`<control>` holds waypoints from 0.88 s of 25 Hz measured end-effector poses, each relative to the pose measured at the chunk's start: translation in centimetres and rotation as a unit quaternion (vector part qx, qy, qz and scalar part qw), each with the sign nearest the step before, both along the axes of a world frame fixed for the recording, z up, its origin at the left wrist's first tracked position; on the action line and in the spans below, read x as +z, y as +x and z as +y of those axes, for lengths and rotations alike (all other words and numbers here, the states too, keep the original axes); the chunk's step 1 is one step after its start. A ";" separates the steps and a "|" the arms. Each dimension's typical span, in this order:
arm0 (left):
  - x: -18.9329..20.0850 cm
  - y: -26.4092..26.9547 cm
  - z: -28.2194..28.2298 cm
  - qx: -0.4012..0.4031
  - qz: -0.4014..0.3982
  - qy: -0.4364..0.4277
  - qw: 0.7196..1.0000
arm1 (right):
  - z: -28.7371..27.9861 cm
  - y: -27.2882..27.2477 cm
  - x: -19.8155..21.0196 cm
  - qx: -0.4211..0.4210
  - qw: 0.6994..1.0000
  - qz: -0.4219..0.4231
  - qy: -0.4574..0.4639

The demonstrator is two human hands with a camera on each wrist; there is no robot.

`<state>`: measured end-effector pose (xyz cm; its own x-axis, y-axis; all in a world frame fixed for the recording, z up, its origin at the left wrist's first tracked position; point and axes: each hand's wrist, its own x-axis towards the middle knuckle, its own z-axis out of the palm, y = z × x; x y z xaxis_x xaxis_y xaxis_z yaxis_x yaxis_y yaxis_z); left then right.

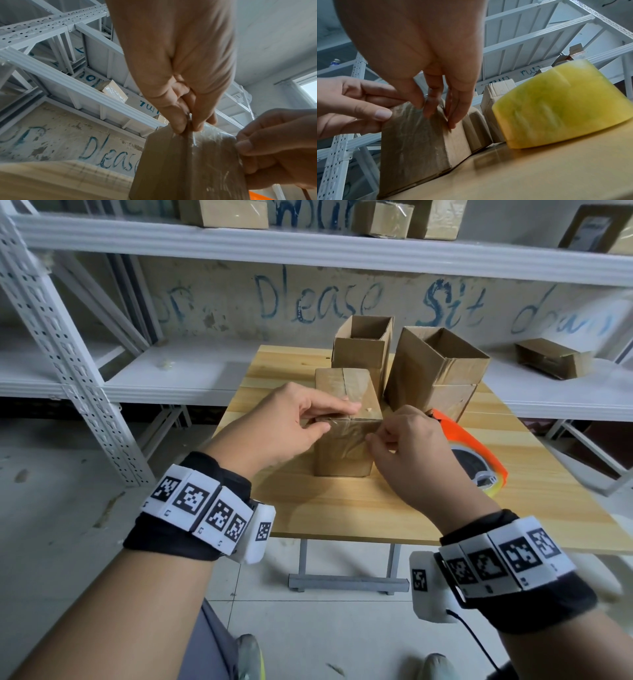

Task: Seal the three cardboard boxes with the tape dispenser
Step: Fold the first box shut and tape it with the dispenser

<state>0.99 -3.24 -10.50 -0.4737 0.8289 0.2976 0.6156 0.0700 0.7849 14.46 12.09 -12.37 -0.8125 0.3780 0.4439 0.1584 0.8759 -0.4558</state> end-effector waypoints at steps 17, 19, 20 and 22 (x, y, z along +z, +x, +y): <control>-0.4 1.0 1.4 0.085 0.053 0.046 0.994 | 0.4 0.6 -0.1 0.079 0.993 -0.026 0.079; -0.2 1.3 1.7 0.100 0.072 0.049 0.991 | 0.6 0.9 0.1 0.091 0.993 -0.017 0.072; -0.1 1.4 1.7 0.102 0.080 0.044 0.991 | 0.9 1.1 0.3 0.098 0.993 -0.010 0.060; 0.1 1.3 1.6 0.095 0.073 0.031 0.992 | 1.3 1.3 0.6 0.097 0.995 -0.002 0.031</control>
<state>2.33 -1.63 -10.44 -0.5684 0.7060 0.4225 0.7032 0.1504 0.6949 15.77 13.37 -11.73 -0.8698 0.1848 0.4575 -0.0150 0.9169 -0.3989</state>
